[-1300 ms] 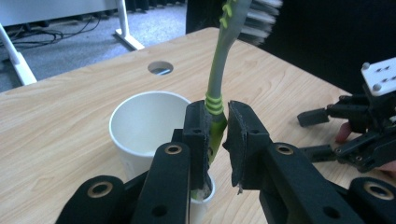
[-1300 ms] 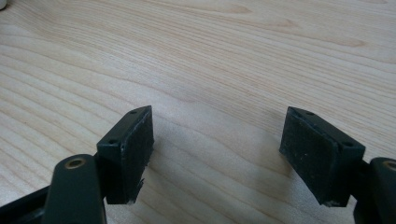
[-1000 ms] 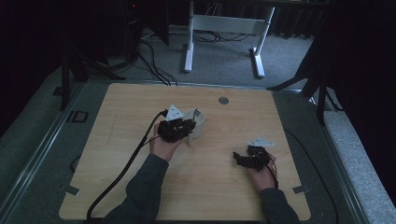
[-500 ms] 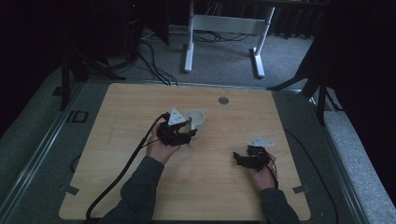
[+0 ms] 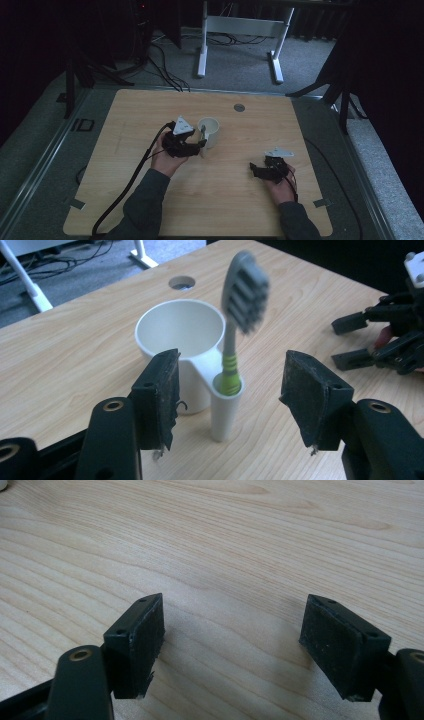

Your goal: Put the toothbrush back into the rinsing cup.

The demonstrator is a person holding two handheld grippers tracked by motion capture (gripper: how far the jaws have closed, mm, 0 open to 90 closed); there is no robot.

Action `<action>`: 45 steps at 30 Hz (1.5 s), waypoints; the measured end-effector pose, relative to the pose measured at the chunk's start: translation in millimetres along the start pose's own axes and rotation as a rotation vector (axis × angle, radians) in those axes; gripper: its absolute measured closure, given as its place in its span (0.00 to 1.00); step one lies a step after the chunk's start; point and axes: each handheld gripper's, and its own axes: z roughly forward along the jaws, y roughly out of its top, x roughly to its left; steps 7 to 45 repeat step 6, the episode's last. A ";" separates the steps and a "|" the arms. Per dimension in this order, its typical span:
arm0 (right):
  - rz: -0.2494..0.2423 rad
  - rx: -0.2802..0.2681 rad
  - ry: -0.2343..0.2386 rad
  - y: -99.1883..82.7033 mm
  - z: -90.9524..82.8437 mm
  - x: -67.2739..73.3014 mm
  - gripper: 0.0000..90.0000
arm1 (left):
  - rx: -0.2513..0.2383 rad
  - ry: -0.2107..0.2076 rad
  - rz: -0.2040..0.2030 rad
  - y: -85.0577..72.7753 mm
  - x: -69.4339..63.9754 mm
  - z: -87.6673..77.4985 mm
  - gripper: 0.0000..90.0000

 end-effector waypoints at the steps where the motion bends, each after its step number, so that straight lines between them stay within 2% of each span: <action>1: 0.000 0.000 0.000 0.0 0.0 0.0 0.28 | -0.003 -0.001 -0.005 -1.2 0.5 -1.0 0.46; 6: 0.003 0.000 0.000 0.0 0.0 0.2 0.28 | 0.002 0.002 0.001 -7.5 0.1 -7.1 0.45; 45: 0.003 0.000 0.000 0.0 0.0 0.2 0.28 | 0.002 0.002 0.001 -7.5 0.1 -7.1 0.45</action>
